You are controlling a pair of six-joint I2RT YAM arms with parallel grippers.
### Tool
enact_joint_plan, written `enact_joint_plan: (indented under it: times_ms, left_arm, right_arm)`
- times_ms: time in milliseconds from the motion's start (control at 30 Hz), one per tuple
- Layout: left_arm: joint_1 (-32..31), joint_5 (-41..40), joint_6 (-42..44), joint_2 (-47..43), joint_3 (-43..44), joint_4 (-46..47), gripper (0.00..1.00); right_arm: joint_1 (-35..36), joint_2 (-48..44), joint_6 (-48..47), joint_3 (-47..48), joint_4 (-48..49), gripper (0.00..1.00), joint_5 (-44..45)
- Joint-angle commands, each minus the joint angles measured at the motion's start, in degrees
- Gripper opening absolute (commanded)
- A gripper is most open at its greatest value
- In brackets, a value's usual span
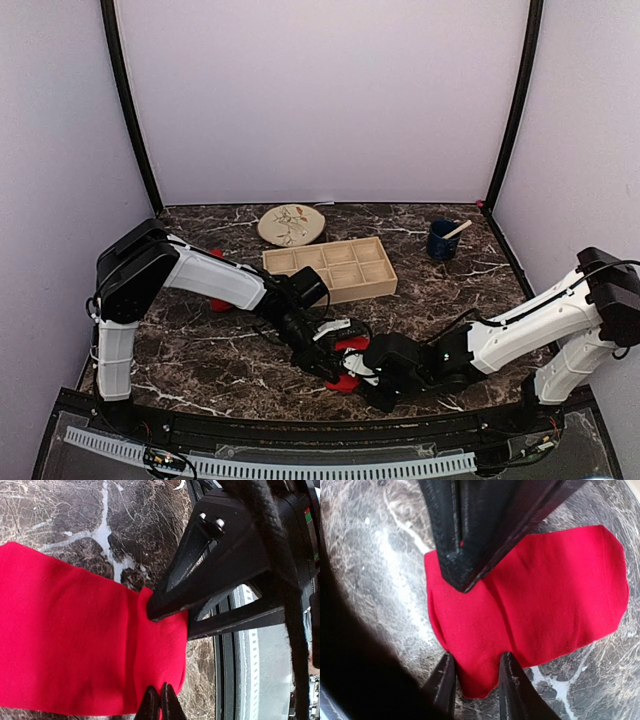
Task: Roll the socks
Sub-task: Roll the sock at the center of the board.
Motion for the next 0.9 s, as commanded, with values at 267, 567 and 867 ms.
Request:
enact_joint_plan:
  times_ms: [267,567,867]
  left_arm:
    - [0.36,-1.73,-0.53,0.65,0.89,-2.47,0.02]
    - [1.56,-4.6,-6.61,-1.81,-2.02,3.63,0.24]
    - [2.91,-5.62,-9.03,-4.34,-5.01,7.33,0.27]
  right_arm:
    - [0.41,2.58,-0.36,0.33,1.64,0.08,-0.94]
    - [0.38,1.84,-0.09,0.19,0.94,0.04,-1.3]
    - [0.31,2.12,0.5,0.61,0.13,0.02,-1.62]
